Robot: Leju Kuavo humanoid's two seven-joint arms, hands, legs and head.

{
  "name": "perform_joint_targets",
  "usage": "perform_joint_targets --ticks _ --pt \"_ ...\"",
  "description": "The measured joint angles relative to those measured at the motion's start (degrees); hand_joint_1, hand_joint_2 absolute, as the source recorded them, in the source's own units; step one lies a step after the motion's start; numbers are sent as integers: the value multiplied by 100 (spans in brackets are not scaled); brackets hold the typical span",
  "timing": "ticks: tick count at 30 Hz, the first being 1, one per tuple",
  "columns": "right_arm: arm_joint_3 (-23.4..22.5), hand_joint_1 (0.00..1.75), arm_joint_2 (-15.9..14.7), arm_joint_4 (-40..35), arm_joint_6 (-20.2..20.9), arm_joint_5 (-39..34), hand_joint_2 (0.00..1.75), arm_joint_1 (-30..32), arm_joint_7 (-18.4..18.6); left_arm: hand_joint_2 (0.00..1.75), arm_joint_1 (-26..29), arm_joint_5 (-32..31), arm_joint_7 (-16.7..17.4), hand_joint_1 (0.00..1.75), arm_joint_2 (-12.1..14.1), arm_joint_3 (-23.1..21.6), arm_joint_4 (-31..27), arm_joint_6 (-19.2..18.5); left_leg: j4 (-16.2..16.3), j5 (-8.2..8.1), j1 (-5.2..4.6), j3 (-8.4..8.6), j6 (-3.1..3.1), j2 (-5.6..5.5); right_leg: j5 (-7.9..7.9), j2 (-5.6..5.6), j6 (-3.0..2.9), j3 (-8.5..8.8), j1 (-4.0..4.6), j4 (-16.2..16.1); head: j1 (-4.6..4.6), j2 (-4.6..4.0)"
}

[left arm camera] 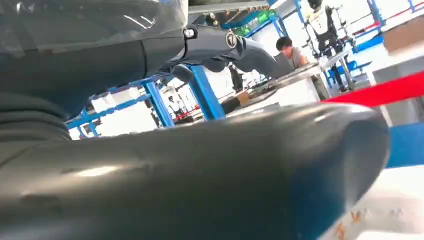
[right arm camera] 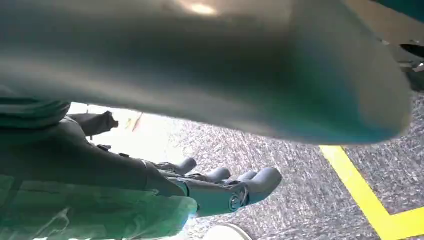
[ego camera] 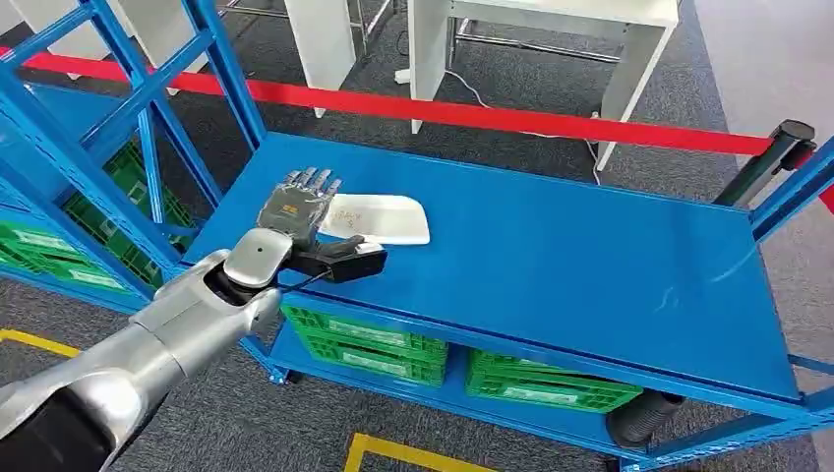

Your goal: Take the parts from the cabinet and place them on the table.

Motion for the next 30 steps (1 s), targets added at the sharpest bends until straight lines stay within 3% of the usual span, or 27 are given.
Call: perform_joint_targets --ticks 1,2,5,8,9,11,12,13,14,16,17,18,19,20,21,23,29,30 --pt "0 0 5 0 0 2 0 -8 0 0 -6 -2 -9 0 -2 0 0 2 -488 290 -14 192 49 0 -33 3 13 50 3 -1 0 0" --pt "0 0 15 0 2 2 0 -11 0 0 -6 -4 -9 0 -2 0 4 6 -668 275 -49 310 98 -3 -56 3 40 69 -2 -17 9 0" --pt "0 0 29 -2 15 9 0 -35 0 0 -9 -9 -26 0 -42 0 11 13 -852 161 -89 387 166 -3 -67 -6 138 40 2 -24 11 0" --pt "0 0 31 0 15 11 0 -45 2 0 -17 -9 -26 0 -55 4 20 18 -979 191 -9 465 223 3 -184 -31 235 11 17 97 17 0" --pt "0 0 31 0 15 15 0 -52 2 0 -20 -9 -28 0 -59 4 20 22 -978 178 -5 474 244 3 -349 -30 248 -153 10 417 37 0" --pt "0 0 31 0 15 31 0 -54 7 0 0 -9 -57 0 -81 -2 31 31 -976 156 -8 483 267 3 -689 -30 281 -643 -8 1286 55 0" --pt "0 0 31 0 15 42 0 -49 13 0 19 -9 -63 0 -90 -2 39 42 -973 140 -8 492 264 3 -739 -30 296 -859 -8 1623 59 0" --pt "0 0 31 0 15 44 0 -42 24 0 40 -9 -79 0 -92 -2 44 57 -971 118 -7 515 259 1 -619 -31 305 -938 -11 1662 63 0" --pt "0 0 31 0 15 50 0 -44 24 0 48 11 -94 0 -92 -2 48 70 -965 96 -4 545 245 0 -388 -32 311 -880 -17 1440 66 0" --pt "0 0 26 0 15 68 0 -53 24 0 45 92 -144 0 -103 4 55 81 -928 16 8 617 197 -2 234 -36 310 -523 -34 509 65 0" --pt "2 0 26 0 17 83 0 -52 24 0 49 109 -153 0 -105 9 57 81 -906 -29 8 635 163 -1 317 -44 300 -394 -40 199 72 0" --pt "2 0 29 -2 20 88 0 -57 26 0 39 133 -177 0 -105 9 63 77 -858 -56 -33 612 119 -7 262 -33 279 -349 -12 125 77 0" --pt "2 0 29 0 22 94 0 -67 24 0 43 149 -201 0 -105 11 68 72 -871 -49 -29 594 102 -12 195 -24 191 -333 -12 102 72 0" --pt "2 0 28 0 22 94 0 -58 24 0 51 155 -214 0 -109 11 70 72 -863 -74 -27 596 91 -10 196 -17 181 -338 -19 78 50 0" --pt "2 0 29 0 22 94 0 -47 31 0 52 168 -218 0 -111 13 72 74 -866 -76 -28 607 147 -10 194 -11 176 -335 -19 77 54 0" --pt "2 0 31 0 22 94 0 -54 33 0 44 186 -225 0 -109 15 74 77 -884 -64 -30 627 179 -6 182 6 153 -333 -16 76 48 0" --pt "2 0 33 -2 22 94 0 -57 33 0 46 190 -240 0 -138 17 74 77 -956 -57 -20 677 159 -6 150 1 93 -309 10 77 48 0" --pt "2 0 33 -2 22 96 0 -59 33 175 46 188 -240 0 -142 17 74 76 -962 -59 -18 681 149 -6 146 -1 88 -308 13 77 50 0"
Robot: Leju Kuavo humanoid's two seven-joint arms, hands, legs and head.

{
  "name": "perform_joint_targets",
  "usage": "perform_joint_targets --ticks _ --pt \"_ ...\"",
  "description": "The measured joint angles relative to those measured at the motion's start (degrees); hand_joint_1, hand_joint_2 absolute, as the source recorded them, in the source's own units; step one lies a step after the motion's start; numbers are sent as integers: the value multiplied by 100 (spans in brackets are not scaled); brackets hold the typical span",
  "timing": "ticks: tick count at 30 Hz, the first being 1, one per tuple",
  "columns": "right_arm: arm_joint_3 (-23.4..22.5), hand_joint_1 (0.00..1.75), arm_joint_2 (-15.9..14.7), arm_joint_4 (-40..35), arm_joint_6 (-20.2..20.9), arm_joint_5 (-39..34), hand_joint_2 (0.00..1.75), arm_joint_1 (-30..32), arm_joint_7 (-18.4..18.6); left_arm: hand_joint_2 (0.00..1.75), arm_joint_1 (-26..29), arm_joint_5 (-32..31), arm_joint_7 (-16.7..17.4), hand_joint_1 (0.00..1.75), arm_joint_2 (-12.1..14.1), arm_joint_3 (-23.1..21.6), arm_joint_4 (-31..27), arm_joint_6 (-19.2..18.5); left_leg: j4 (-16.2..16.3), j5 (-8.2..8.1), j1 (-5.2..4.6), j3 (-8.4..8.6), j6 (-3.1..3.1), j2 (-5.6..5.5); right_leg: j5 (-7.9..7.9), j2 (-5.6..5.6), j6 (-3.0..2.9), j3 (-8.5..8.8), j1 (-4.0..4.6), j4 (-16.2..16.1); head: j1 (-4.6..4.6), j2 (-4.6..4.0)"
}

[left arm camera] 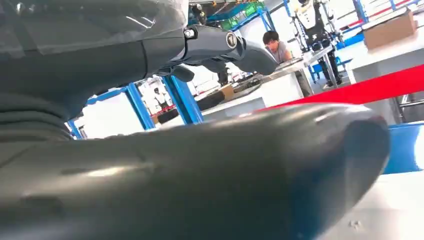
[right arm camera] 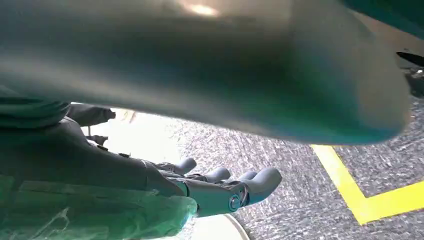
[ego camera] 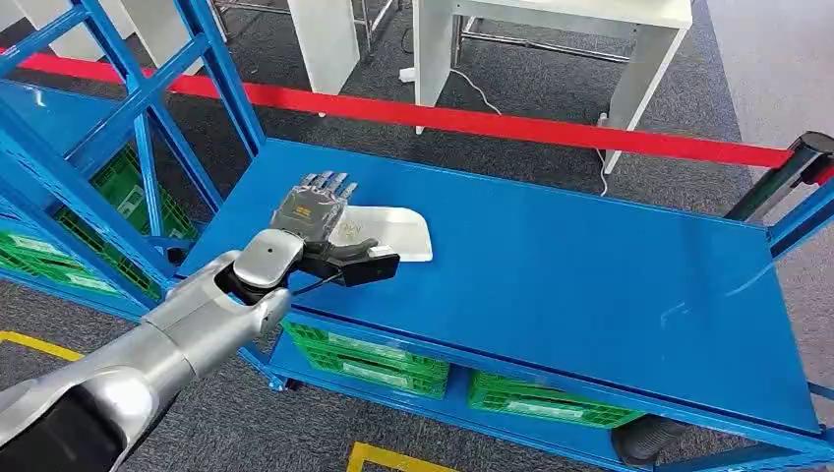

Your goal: Take the parts from the cabinet and place them on the table.

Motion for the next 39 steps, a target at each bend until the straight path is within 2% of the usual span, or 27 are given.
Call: perform_joint_targets --ticks 2,4,23,39 --pt "0 0 0 0 0 5 0 0 0 175 1 -2 -2 0 -7 0 2 -4 -10 -6 12 9 -85 0 -4 -2 -6 4 8 2 -2 0" --pt "0 0 0 0 0 7 0 0 0 175 8 -9 13 0 -13 0 4 -4 -10 -8 16 10 -104 0 -4 -2 -6 8 11 2 0 0" --pt "0 0 9 0 11 61 0 -1 31 175 79 74 44 0 -46 17 70 53 -7 -14 9 18 -99 -2 4 -16 8 46 6 -35 0 0" --pt "-2 0 15 0 24 127 0 -25 55 175 387 240 -46 0 -112 31 168 107 -7 -14 9 19 -98 -2 4 -16 8 49 6 -39 2 0"
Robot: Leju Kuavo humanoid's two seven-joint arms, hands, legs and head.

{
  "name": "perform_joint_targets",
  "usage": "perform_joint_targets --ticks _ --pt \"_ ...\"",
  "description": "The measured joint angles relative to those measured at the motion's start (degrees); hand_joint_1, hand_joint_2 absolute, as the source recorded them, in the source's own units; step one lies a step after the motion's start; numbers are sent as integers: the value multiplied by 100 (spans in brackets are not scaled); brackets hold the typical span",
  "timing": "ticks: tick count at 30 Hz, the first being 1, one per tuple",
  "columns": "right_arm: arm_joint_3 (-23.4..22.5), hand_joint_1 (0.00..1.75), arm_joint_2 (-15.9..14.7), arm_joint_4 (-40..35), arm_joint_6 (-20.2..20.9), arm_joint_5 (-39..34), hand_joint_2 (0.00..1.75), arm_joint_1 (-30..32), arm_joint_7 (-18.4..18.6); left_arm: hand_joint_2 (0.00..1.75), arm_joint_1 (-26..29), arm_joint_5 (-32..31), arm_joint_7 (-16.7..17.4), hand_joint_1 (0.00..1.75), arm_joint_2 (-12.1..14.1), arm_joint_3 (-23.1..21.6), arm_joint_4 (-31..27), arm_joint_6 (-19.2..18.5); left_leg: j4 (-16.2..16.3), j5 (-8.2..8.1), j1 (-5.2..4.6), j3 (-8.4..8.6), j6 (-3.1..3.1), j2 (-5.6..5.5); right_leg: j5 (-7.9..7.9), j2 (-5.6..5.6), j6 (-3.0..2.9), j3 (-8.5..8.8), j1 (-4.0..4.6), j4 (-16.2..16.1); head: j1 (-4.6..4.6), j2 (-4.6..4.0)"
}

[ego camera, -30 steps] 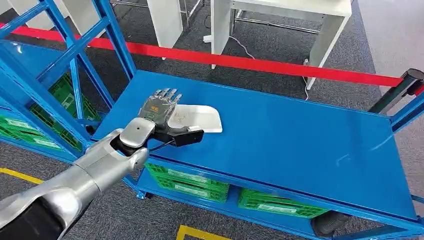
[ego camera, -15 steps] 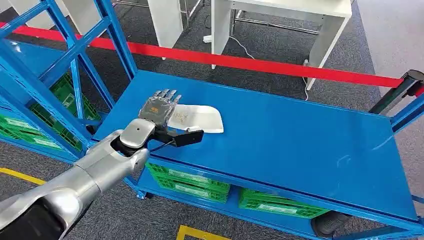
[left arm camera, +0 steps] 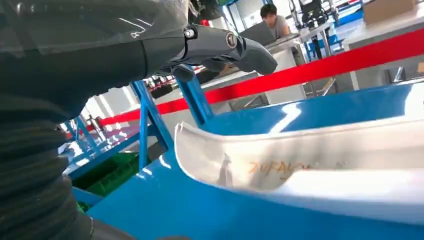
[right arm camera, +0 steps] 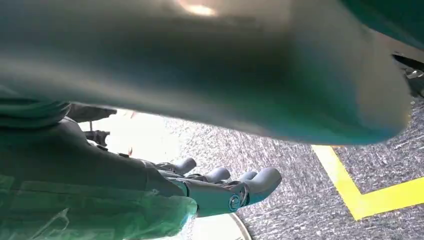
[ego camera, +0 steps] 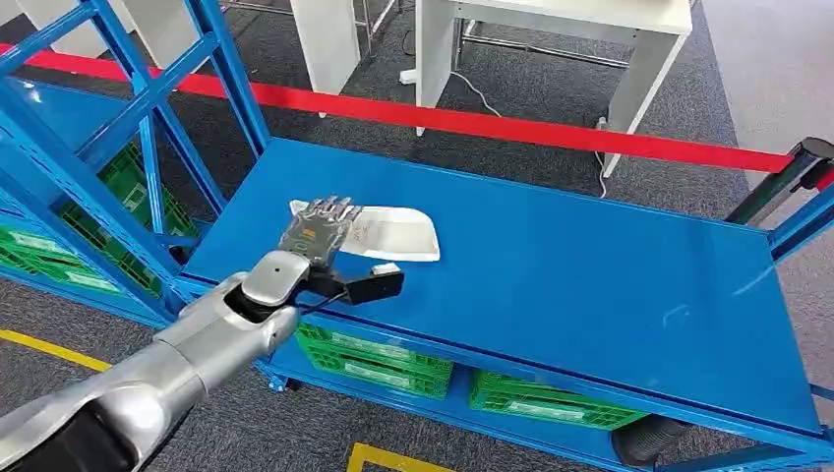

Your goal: Take the parts from the cabinet and place them on the table.

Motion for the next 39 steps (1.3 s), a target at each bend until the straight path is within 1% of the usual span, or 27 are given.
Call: perform_joint_targets --ticks 10,31,39 --pt "0 0 9 0 37 77 0 -2 20 175 120 66 -85 0 -92 0 81 -9 0 0 0 1 0 -1 0 0 0 3 0 -3 0 0" --pt "0 0 48 0 103 116 0 0 13 175 260 129 -223 0 -422 0 389 103 0 -1 0 3 1 -1 0 -1 1 9 0 -10 0 0" --pt "0 0 61 0 133 144 0 8 13 175 272 149 -238 0 -503 0 483 116 0 -1 0 4 2 -1 1 -1 2 11 0 -10 0 0"
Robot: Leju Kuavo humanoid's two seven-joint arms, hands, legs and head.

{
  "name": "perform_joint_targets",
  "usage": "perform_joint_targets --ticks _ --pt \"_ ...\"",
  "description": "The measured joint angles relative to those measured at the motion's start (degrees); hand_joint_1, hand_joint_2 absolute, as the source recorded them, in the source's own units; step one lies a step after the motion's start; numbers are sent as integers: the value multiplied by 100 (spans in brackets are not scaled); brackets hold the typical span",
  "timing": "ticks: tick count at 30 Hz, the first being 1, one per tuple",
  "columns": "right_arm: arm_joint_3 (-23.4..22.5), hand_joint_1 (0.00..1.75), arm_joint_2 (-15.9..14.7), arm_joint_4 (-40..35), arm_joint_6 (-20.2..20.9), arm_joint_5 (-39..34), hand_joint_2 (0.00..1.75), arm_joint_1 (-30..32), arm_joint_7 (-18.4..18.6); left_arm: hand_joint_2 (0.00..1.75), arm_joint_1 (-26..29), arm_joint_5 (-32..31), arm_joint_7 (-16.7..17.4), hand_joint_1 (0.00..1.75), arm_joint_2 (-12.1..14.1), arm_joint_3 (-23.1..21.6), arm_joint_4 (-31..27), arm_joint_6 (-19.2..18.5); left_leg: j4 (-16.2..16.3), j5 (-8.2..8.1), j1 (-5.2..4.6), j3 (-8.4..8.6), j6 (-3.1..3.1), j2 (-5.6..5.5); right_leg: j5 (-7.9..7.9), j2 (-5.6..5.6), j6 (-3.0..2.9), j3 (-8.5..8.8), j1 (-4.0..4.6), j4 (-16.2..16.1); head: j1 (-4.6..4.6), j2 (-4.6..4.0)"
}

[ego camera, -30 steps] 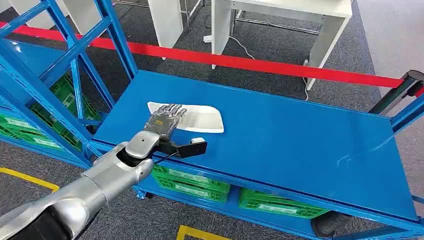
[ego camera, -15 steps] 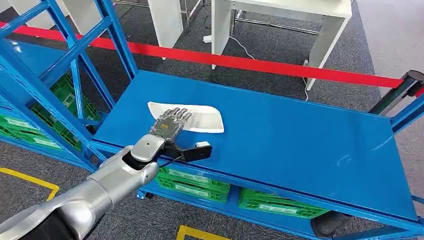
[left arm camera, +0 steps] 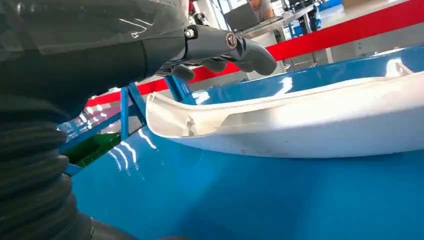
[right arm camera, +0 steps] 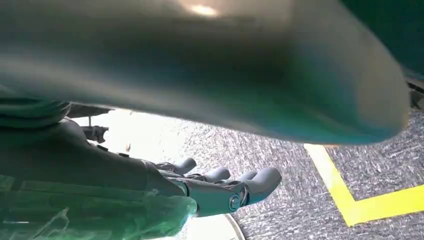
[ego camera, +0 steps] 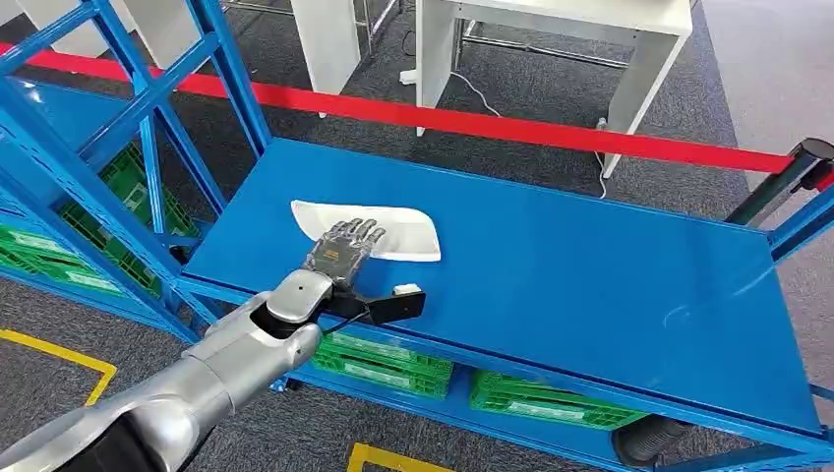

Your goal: Take the parts from the cabinet and place them on the table.

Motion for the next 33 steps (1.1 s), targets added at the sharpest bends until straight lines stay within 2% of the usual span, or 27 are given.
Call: perform_joint_targets --ticks 14,19,22,24,25,26,27,30,33 --pt "0 0 15 0 15 4 0 15 -17 175 41 31 -13 0 -17 0 135 -4 0 0 0 1 0 0 0 0 0 0 0 0 0 0" --pt "0 0 15 0 15 15 0 26 -17 175 49 31 -13 21 -17 0 157 -9 0 0 0 1 0 0 0 1 0 1 0 0 0 0" --pt "0 0 17 0 20 18 0 31 -17 175 50 31 -15 21 -17 0 173 -11 0 0 0 1 0 0 0 0 0 1 0 0 0 0" --pt "0 0 24 2 20 18 0 35 -17 175 51 31 -13 28 -17 0 179 -11 0 0 0 1 0 0 0 1 0 1 0 0 0 0" --pt "0 0 28 0 20 18 0 37 -15 175 50 31 -15 77 -17 0 184 -11 0 0 0 1 0 0 0 1 0 1 0 0 0 0" --pt "0 0 31 0 20 18 0 38 -17 175 50 31 -15 80 -20 0 188 -11 0 0 0 1 0 0 0 1 0 1 0 0 0 0" --pt "0 0 33 0 26 18 0 38 -22 175 51 35 -15 108 -26 0 195 -18 0 0 0 1 0 0 0 1 0 1 0 0 -2 0" --pt "0 0 33 0 46 18 0 44 -37 175 55 59 -15 133 -44 0 216 -65 0 0 0 1 0 0 0 0 0 1 0 0 0 0" --pt "0 0 35 0 48 18 0 52 -39 175 56 63 -15 131 -48 0 234 -74 0 0 0 2 0 0 0 1 0 1 0 0 0 0"
